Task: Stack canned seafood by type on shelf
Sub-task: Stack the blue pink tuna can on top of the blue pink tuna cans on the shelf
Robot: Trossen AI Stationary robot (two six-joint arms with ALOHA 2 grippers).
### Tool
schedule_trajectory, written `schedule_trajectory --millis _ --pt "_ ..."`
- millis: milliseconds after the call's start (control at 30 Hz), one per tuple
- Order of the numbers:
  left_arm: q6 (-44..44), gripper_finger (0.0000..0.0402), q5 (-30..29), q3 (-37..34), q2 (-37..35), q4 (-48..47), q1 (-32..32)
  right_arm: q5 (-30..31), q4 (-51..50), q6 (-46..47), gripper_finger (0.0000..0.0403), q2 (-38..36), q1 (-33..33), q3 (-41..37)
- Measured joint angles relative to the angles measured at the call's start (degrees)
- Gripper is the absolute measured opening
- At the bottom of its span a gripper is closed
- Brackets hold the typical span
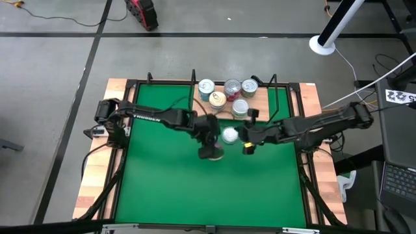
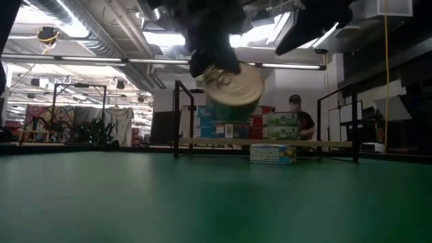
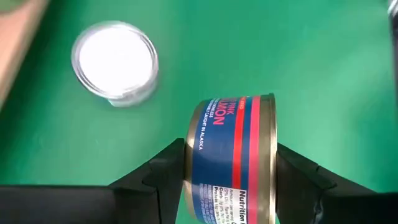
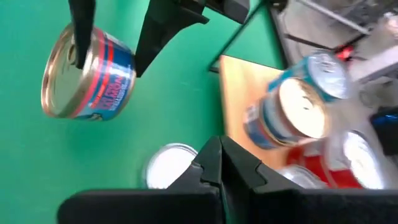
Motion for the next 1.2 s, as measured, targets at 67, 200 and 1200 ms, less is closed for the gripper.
schedule_trajectory --millis 67,200,1200 --pt "-2.1 0.0186 1.1 1.3 0.0 0.1 1.8 1.4 -1.3 -0.1 0.0005 -1.7 0.0 0.0" --pt "-5.4 0.0186 2.4 3.6 0.0 0.1 6.5 3.3 -3.2 -0.8 0.0005 -3.6 0.0 0.0" --pt "-22.9 0.0186 5.3 5.5 1.4 9.8 27.9 10.2 10.5 -17.3 0.0005 3.5 -11.8 -0.1"
